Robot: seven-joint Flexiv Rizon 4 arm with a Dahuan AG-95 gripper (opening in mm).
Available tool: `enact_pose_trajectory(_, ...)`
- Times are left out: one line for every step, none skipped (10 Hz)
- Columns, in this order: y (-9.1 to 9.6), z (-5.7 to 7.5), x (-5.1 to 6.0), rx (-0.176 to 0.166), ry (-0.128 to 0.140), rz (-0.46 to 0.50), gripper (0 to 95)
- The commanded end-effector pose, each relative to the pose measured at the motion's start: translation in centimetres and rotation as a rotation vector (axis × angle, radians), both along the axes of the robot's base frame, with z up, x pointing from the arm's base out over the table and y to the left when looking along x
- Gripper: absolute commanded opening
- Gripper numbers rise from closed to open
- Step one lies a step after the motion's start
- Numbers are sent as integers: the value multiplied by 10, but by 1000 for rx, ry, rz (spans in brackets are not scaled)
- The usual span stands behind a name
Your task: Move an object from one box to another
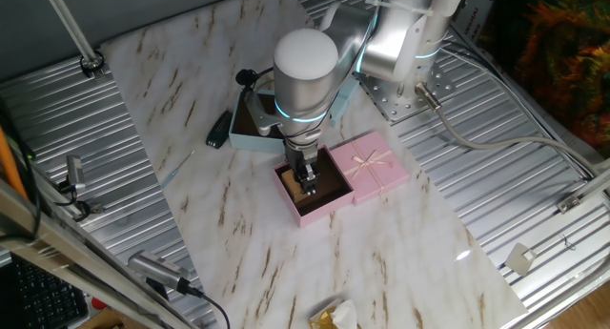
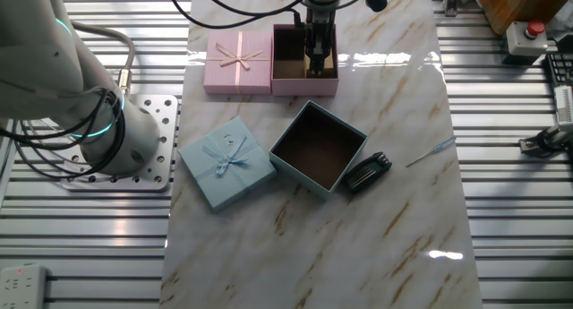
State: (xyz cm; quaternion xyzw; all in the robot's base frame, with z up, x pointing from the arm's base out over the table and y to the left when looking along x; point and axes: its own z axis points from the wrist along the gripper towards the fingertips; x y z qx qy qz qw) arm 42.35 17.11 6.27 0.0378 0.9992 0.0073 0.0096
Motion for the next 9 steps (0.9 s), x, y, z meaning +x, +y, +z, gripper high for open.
enact_pose_trajectory(0, 0, 0, 1, 0, 0, 0)
enact_pose_trajectory(0, -1, 0, -1, 0, 0, 0)
enact_pose_trajectory(1, -1, 0, 1, -1, 0, 0)
enact_pose_trajectory(1, -2, 0, -1, 0, 1, 0)
enact_pose_trajectory(1, -3, 0, -2, 0, 2, 0)
enact_pose_trajectory(1, -3, 0, -1, -1, 2, 0)
enact_pose_trajectory(2, -4, 0, -1, -1, 3, 0)
enact_pose_trajectory(2, -4, 0, -2, 0, 3, 0)
enact_pose_trajectory(3, -5, 0, -1, -1, 4, 0)
